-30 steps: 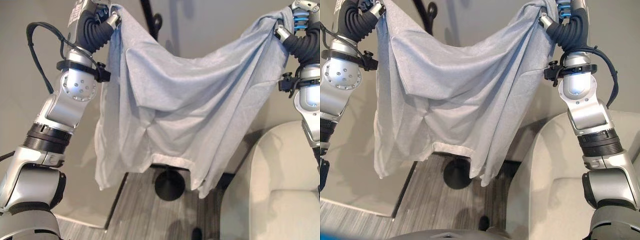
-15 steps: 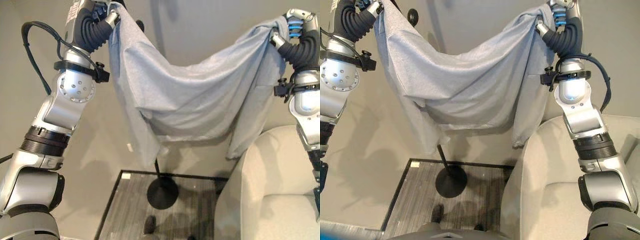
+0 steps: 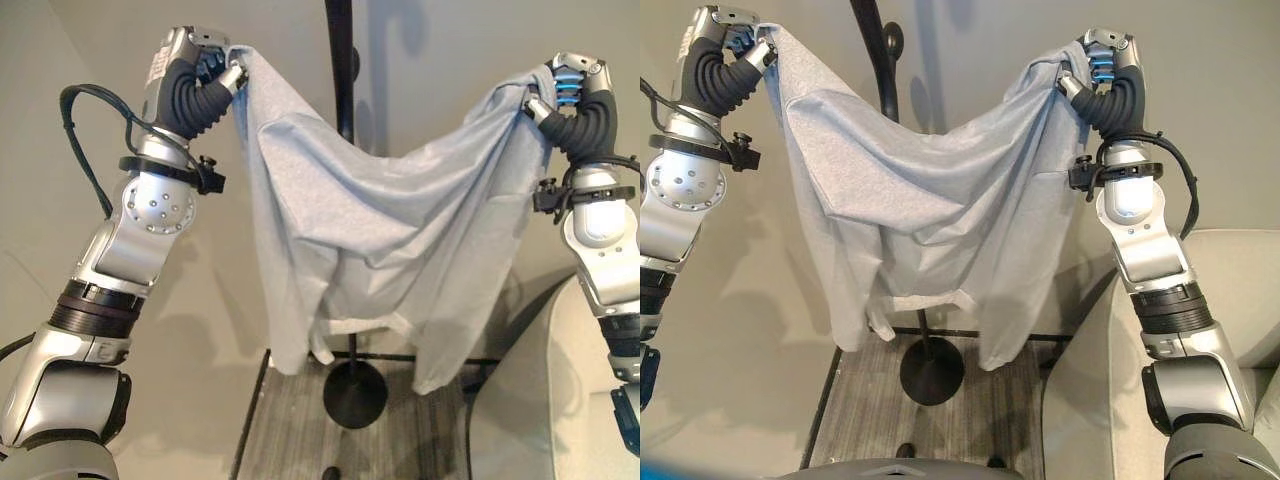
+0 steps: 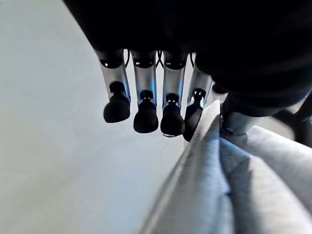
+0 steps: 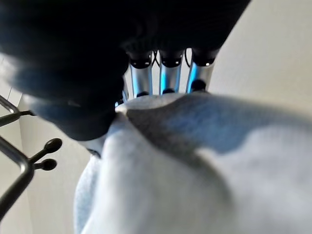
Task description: Hang the clothes on the sofa on the clothes rack.
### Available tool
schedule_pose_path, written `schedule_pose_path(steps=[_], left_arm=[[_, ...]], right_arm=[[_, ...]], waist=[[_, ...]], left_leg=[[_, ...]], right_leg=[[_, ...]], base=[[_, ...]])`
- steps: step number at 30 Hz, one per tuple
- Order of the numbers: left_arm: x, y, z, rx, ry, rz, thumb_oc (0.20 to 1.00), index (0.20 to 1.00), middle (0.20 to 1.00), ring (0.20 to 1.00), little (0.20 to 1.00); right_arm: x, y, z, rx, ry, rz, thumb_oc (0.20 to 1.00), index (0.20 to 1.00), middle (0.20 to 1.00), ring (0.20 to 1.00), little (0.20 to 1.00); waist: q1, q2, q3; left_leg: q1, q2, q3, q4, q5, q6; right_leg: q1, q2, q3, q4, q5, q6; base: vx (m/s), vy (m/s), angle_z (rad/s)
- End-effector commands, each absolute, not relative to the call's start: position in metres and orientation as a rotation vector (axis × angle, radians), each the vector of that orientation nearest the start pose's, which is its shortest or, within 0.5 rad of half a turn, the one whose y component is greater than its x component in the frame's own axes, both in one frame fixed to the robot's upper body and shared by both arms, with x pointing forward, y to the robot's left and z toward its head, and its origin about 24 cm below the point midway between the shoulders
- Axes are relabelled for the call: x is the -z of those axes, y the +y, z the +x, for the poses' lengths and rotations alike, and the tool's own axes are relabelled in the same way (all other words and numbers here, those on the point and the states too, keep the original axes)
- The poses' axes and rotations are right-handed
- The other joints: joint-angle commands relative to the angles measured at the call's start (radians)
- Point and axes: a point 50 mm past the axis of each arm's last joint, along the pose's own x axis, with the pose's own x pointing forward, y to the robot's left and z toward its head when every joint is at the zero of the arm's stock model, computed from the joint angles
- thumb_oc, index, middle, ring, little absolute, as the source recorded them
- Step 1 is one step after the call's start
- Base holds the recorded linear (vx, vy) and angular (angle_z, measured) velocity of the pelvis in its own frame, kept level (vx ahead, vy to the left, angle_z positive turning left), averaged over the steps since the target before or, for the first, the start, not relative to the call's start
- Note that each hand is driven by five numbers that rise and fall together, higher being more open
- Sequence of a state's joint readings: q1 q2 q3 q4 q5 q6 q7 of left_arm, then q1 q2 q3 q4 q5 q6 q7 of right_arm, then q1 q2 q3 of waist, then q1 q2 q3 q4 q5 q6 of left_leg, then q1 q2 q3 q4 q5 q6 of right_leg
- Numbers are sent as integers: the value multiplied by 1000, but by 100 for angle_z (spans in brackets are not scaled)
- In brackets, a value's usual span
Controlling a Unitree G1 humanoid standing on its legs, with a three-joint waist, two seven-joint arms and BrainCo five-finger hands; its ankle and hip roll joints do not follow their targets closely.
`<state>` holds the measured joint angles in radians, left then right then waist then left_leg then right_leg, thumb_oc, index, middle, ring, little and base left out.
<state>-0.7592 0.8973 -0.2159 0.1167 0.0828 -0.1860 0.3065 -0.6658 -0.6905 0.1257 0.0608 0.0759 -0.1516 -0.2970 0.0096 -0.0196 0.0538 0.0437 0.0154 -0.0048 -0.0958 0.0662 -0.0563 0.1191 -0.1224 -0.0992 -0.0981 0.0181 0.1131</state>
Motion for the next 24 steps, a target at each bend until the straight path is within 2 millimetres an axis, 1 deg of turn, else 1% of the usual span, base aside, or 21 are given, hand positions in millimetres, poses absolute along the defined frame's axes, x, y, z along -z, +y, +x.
schedule_pose_path(steps=[1, 2, 3, 7, 8, 9, 10, 11, 13, 14, 15, 16, 18, 19, 22, 24], left_arm=[[-311, 228, 309, -266, -944, 842, 200, 200, 200, 200, 200], [-311, 229, 308, -268, -946, 836, 200, 200, 200, 200, 200], [-309, 229, 307, -267, -946, 830, 200, 200, 200, 200, 200], [-304, 233, 301, -278, -946, 813, 200, 200, 200, 200, 200], [-302, 235, 300, -285, -941, 811, 200, 200, 200, 200, 200], [-301, 236, 300, -288, -938, 809, 200, 200, 200, 200, 200], [-300, 242, 299, -307, -929, 803, 200, 200, 200, 200, 200], [-300, 245, 298, -320, -923, 800, 200, 200, 200, 200, 200], [-301, 247, 298, -329, -922, 800, 200, 200, 200, 200, 200], [-304, 250, 299, -348, -923, 800, 200, 200, 200, 200, 200], [-304, 250, 299, -349, -924, 800, 200, 200, 200, 200, 200], [-306, 256, 299, -375, -918, 797, 200, 200, 200, 200, 200], [-309, 258, 299, -389, -924, 794, 200, 200, 200, 200, 200], [-309, 258, 299, -389, -924, 794, 200, 200, 200, 200, 200], [-323, 273, 296, -469, -934, 799, 200, 200, 200, 200, 200], [-329, 283, 294, -513, -928, 798, 200, 200, 200, 200, 200]], right_arm=[[-276, -217, 313, 207, -851, -536, 200, 200, 200, 200, 200], [-275, -217, 313, 206, -850, -533, 200, 200, 200, 200, 200], [-274, -217, 313, 203, -848, -530, 200, 200, 200, 200, 200], [-271, -216, 310, 196, -849, -525, 200, 200, 200, 200, 200], [-271, -216, 310, 194, -850, -526, 200, 200, 200, 200, 200], [-271, -215, 310, 191, -851, -526, 200, 200, 200, 200, 200], [-273, -215, 309, 187, -861, -523, 200, 200, 200, 200, 200], [-276, -213, 310, 181, -872, -523, 200, 200, 200, 200, 200], [-278, -211, 310, 178, -878, -525, 200, 200, 200, 200, 200], [-283, -209, 311, 176, -893, -528, 200, 200, 200, 200, 200], [-283, -208, 312, 176, -894, -528, 200, 200, 200, 200, 200], [-290, -206, 313, 176, -912, -533, 200, 200, 200, 200, 200], [-294, -205, 313, 175, -924, -531, 200, 200, 200, 200, 200], [-294, -204, 314, 175, -925, -531, 200, 200, 200, 200, 200], [-313, -196, 317, 161, -967, -532, 200, 200, 200, 200, 200], [-320, -192, 319, 144, -980, -535, 200, 200, 200, 200, 200]], waist=[[34, -24, -91], [36, -24, -95], [36, -24, -94], [42, -26, -96], [45, -27, -100], [44, -27, -97], [51, -29, -100], [54, -29, -99], [56, -30, -98], [62, -31, -100], [61, -31, -98], [69, -32, -102], [71, -33, -99], [70, -32, -100], [87, -35, -98], [95, -37, -97]], left_leg=[[37, 62, 36, 9, -87, -19], [43, 63, 36, 9, -99, -20], [43, 62, 36, 9, -91, -19], [54, 65, 35, 9, -96, -22], [60, 67, 35, 9, -106, -23], [59, 66, 34, 9, -98, -23], [65, 69, 32, 9, -109, -25], [63, 69, 32, 9, -100, -25], [63, 69, 30, 9, -100, -26], [63, 70, 29, 9, -99, -27], [62, 70, 28, 9, -99, -28], [67, 72, 27, 9, -108, -30], [62, 71, 25, 9, -98, -30], [66, 72, 24, 9, -107, -30], [61, 73, 17, 9, -103, -34], [56, 72, 15, 9, -102, -34]], right_leg=[[-20, -109, -18, 13, 21, 97], [-14, -109, -21, 12, 12, 99], [-16, -111, -22, 13, 20, 98], [-4, -115, -33, 11, 17, 99], [3, -115, -36, 11, 8, 101], [2, -115, -37, 11, 16, 100], [10, -115, -42, 11, 5, 101], [9, -116, -45, 11, 12, 100], [11, -116, -50, 11, 11, 100], [14, -116, -53, 11, 10, 100], [14, -116, -54, 11, 10, 100], [22, -115, -59, 11, 0, 101], [18, -116, -62, 12, 10, 100], [22, -116, -63, 12, 2, 101], [22, -114, -76, 13, 3, 103], [21, -114, -82, 13, 4, 104]], base=[[47, -1, -1], [14, 0, -4], [11, -5, -5], [8, -5, 0], [25, -15, 4], [70, -24, 4], [0, 0, 0], [31, -19, 3], [1, -8, 4], [17, -8, 6], [67, -10, 7], [50, -5, 7], [13, -2, 8], [20, -1, 9], [43, -3, 8], [20, 1, 6]])
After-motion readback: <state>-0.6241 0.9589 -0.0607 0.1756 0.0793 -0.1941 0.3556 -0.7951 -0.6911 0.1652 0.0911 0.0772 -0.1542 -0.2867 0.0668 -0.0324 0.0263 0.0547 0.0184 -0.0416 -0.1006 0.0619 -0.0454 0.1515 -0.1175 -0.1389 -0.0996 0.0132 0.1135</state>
